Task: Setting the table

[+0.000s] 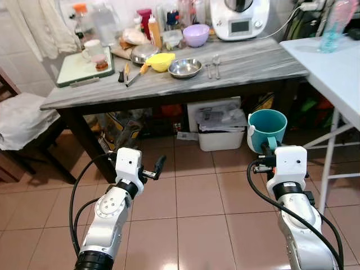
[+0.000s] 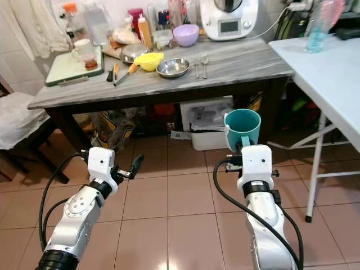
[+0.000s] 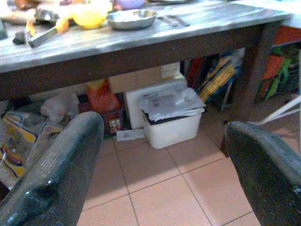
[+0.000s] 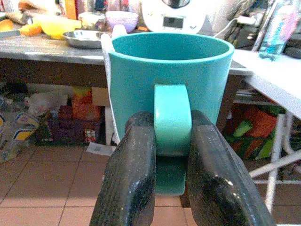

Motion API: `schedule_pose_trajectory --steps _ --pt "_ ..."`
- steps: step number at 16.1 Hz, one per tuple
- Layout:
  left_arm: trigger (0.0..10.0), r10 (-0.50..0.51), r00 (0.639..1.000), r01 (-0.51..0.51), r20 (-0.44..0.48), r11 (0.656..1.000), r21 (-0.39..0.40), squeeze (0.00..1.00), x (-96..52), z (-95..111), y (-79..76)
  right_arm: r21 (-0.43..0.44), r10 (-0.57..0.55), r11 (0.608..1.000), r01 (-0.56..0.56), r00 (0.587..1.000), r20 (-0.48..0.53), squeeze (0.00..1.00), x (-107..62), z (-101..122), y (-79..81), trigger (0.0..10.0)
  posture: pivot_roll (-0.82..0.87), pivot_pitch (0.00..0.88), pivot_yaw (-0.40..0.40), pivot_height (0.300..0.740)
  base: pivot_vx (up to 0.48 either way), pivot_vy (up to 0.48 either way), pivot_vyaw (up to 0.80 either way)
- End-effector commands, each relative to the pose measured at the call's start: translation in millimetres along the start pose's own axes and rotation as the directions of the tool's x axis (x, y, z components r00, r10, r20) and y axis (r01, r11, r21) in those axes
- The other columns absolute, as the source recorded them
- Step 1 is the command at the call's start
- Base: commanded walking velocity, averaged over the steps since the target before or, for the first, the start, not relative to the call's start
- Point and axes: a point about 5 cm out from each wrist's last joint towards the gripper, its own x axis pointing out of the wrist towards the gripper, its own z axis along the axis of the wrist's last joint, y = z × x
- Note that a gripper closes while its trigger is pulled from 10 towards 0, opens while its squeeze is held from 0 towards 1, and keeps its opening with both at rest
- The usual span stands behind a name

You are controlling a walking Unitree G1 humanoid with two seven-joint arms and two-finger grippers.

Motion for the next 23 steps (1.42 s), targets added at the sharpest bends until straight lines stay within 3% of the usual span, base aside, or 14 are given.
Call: schedule_pose_trajectory --steps 1,16,23 --pt "10.0 -0.001 1.000 0.001 0.004 1.000 0.006 0.00 -0.6 3 2.3 0.007 0.008 1.000 -0.008 0.999 0.031 0.00 0.7 7 2.6 10.0 -0.18 0.000 0.128 0.740 0.461 0.000 0.00" --pt "10.0 -0.019 1.000 0.019 -0.002 1.000 -0.009 0.00 2.5 3 -3.0 -0.009 0.001 1.000 -0.001 0.999 0.039 0.00 1.1 11 -0.1 10.0 -0.19 0.000 0.126 0.740 0.465 0.000 0.00" --pt "10.0 -0.022 1.000 0.022 0.008 1.000 -0.009 0.00 3.8 6 -3.4 -0.045 0.009 0.999 -0.005 0.995 0.103 0.00 3.9 27 -0.4 10.0 -0.19 0.000 0.125 0.740 0.461 0.000 0.00"
